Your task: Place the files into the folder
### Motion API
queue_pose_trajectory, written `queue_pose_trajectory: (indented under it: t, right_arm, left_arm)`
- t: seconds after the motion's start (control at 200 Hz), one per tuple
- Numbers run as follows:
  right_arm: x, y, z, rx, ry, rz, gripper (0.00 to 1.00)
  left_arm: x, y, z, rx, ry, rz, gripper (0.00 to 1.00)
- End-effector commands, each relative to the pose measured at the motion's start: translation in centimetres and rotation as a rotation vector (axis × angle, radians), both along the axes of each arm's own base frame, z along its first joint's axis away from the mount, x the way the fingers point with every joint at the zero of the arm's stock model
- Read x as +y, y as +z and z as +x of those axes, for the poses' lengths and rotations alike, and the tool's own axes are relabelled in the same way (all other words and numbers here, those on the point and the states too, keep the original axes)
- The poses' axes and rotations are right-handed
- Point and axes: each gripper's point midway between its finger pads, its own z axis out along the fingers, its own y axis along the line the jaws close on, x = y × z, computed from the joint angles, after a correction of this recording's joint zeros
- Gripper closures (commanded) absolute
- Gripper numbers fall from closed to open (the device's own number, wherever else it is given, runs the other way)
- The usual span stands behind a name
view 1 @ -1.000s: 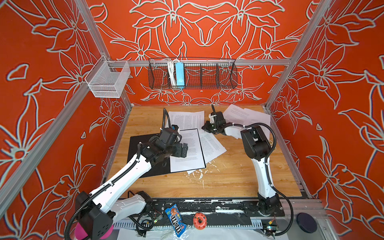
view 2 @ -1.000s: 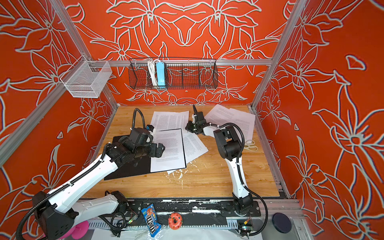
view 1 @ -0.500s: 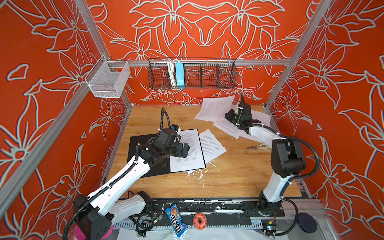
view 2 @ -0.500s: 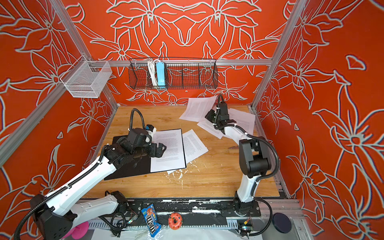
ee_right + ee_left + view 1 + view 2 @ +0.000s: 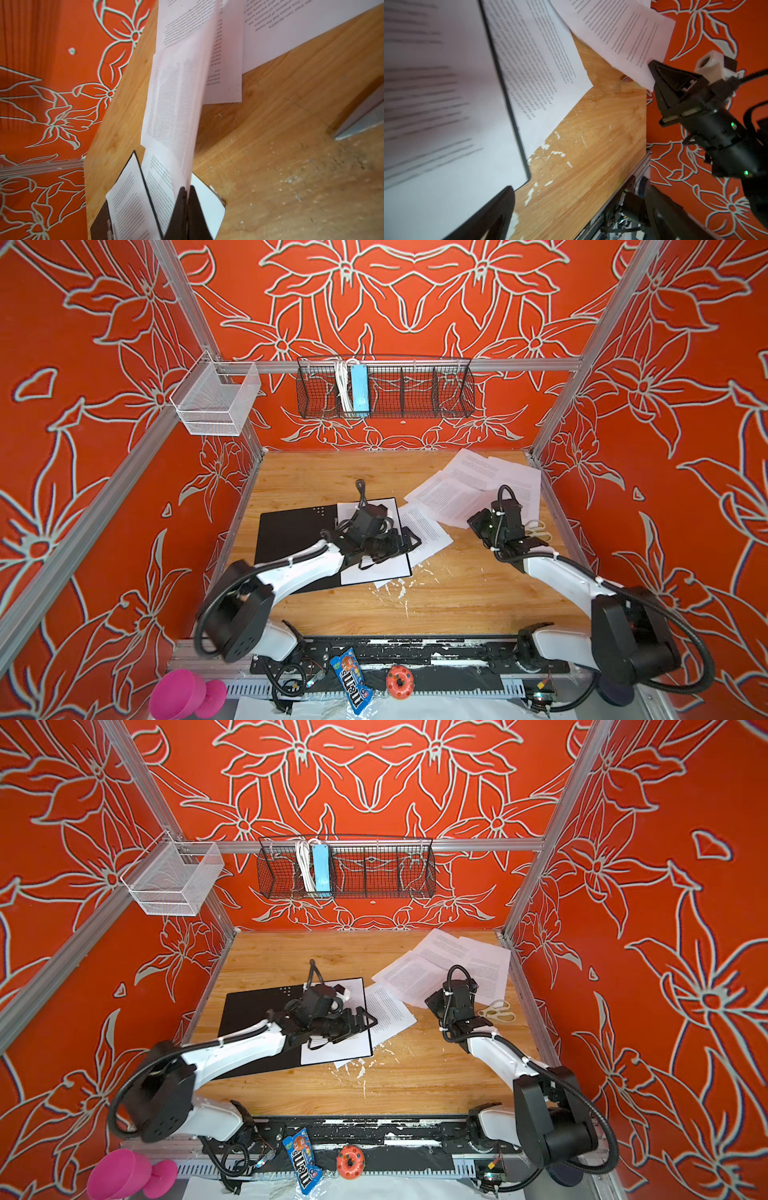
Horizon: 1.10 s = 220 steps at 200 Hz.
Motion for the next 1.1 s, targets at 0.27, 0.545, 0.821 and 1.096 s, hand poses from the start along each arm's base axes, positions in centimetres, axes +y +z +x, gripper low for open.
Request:
queue_pose_trajectory:
  t: [0.27,0.545,0.821,1.096]
  right_arm:
    - [-1.2,0.1,-2.6,-0.016,-0.126,0.091,1.00]
    - [-1.6,0.7,-3.5,-0.035,-0.136,0.104,1.00]
    - [-1.6,0.3,-4.4,-0.029,-0.127,0.119,1.00]
    - [-0.8,0.5,-5.1,0.017,0.062,-0.057,0.72]
  left_arm:
    - [-9.3,-1.1,5.5,0.194,0.150,-0.307,0.04]
    - [-12.2,-3.6,8.7,0.271,0.208,-0.367,0.25]
    - [-11.7,-4.5,11.4,0.275,0.298,-0.390,0.53]
    - [-11.1,-2.4,14.1,0.187,0.266,-0.406,1.00]
